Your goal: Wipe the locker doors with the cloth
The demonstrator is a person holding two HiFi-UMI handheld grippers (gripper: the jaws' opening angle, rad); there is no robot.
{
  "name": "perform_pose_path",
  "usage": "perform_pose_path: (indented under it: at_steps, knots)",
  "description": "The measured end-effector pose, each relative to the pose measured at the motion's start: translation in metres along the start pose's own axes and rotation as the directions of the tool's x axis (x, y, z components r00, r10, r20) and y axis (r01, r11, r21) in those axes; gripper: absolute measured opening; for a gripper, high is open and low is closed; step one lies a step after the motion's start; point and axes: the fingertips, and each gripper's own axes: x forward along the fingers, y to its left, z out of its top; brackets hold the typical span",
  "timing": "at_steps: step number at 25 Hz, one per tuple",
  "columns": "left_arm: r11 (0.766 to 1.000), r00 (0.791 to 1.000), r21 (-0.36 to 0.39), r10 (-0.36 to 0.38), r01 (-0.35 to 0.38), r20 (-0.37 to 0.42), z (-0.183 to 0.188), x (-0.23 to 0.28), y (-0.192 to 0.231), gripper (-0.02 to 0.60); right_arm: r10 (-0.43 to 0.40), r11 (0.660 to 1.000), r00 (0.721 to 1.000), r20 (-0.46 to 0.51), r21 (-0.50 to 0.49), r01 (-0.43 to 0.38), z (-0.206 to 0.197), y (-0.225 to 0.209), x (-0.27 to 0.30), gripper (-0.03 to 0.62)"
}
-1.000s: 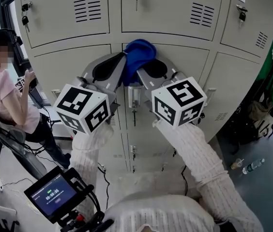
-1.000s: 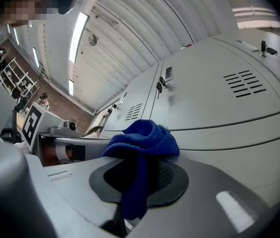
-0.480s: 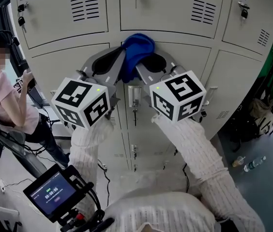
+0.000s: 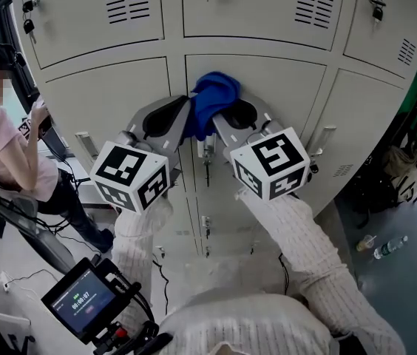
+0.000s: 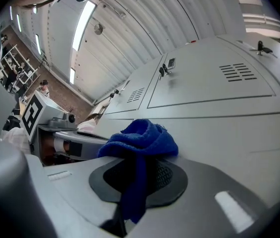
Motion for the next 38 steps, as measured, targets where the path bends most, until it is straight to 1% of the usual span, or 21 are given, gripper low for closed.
perform_pose_path:
  at_steps: [6, 11, 16, 18, 20, 24, 27, 31, 34, 36, 38]
  knots:
    - [0.996, 0.999, -0.087, 0.021, -0.024, -0.04, -0.04, -0.01, -0.005, -0.002, -0.023, 0.997, 0.998, -0.063, 0.068, 0.028, -0.044, 0.007, -0.015, 0.048]
    - [0.986, 0.997, -0.162, 0.023, -0.034, -0.073, -0.072, -0.02, -0.016, -0.002, -0.027, 0.988, 0.992, -0.123, 0.147, 0.045, -0.084, 0.016, -0.027, 0.048]
    - [0.976, 0.989, -0.214, 0.012, -0.043, -0.147, -0.112, -0.032, -0.028, -0.002, -0.025, 0.977, 0.98, -0.197, 0.204, 0.066, -0.125, 0.024, -0.039, 0.048]
    - [0.969, 0.984, -0.245, -0.01, -0.034, -0.176, -0.129, -0.036, -0.035, 0.0, -0.018, 0.971, 0.977, -0.214, 0.231, 0.068, -0.139, 0.028, -0.042, 0.048]
    - [0.957, 0.981, -0.289, -0.034, -0.023, -0.192, -0.143, -0.042, -0.043, -0.001, -0.014, 0.967, 0.973, -0.232, 0.244, 0.072, -0.151, 0.032, -0.046, 0.048]
    - [0.941, 0.973, -0.337, -0.043, -0.037, -0.228, -0.17, -0.051, -0.053, 0.0, -0.002, 0.96, 0.964, -0.266, 0.27, 0.077, -0.173, 0.038, -0.052, 0.048]
    - [0.927, 0.962, -0.373, -0.066, -0.039, -0.265, -0.19, -0.055, -0.062, 0.0, 0.011, 0.945, 0.957, -0.291, 0.316, 0.085, -0.191, 0.043, -0.056, 0.046]
    - [0.915, 0.95, -0.401, -0.081, -0.049, -0.3, -0.211, -0.061, -0.069, 0.0, 0.026, 0.925, 0.947, -0.319, 0.367, 0.098, -0.213, 0.049, -0.06, 0.046]
    - [0.899, 0.942, -0.436, -0.112, -0.039, -0.316, -0.223, -0.065, -0.076, 0.0, 0.045, 0.9, 0.943, -0.329, 0.423, 0.104, -0.227, 0.054, -0.063, 0.046]
    - [0.895, 0.937, -0.444, -0.122, -0.038, -0.326, -0.229, -0.068, -0.079, 0.0, 0.057, 0.887, 0.936, -0.347, 0.449, 0.112, -0.239, 0.058, -0.065, 0.046]
    - [0.896, 0.932, -0.443, -0.128, -0.038, -0.34, -0.235, -0.07, -0.081, 0.0, 0.072, 0.877, 0.922, -0.38, 0.464, 0.122, -0.254, 0.063, -0.068, 0.046]
